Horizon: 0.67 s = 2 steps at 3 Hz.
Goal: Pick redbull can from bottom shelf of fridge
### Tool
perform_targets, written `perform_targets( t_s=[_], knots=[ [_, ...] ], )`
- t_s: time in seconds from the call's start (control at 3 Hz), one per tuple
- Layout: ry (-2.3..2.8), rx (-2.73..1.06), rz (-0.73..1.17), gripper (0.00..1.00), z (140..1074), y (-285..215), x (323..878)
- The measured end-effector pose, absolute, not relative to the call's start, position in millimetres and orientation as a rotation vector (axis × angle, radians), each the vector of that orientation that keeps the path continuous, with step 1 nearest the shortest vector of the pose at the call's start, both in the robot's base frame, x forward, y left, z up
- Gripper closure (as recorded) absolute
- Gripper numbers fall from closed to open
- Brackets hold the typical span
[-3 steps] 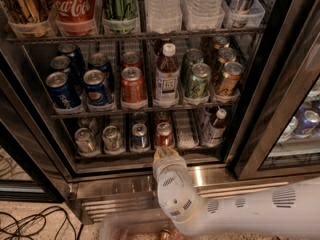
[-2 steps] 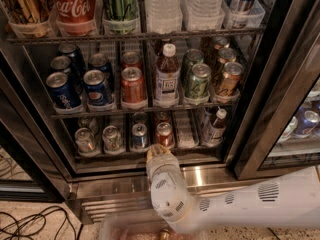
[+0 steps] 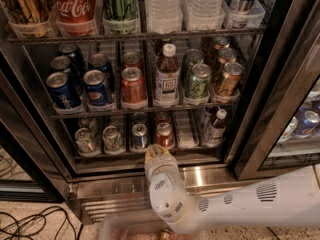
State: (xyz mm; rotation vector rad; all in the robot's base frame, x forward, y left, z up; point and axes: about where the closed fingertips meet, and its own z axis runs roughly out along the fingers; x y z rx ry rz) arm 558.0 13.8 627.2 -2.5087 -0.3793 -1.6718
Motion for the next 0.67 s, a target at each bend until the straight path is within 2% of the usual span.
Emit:
perform_targets(
  t_s=[0.67],
  knots=[
    [-0.503,-2.405,-1.728,1.00,624,40,562]
  ],
)
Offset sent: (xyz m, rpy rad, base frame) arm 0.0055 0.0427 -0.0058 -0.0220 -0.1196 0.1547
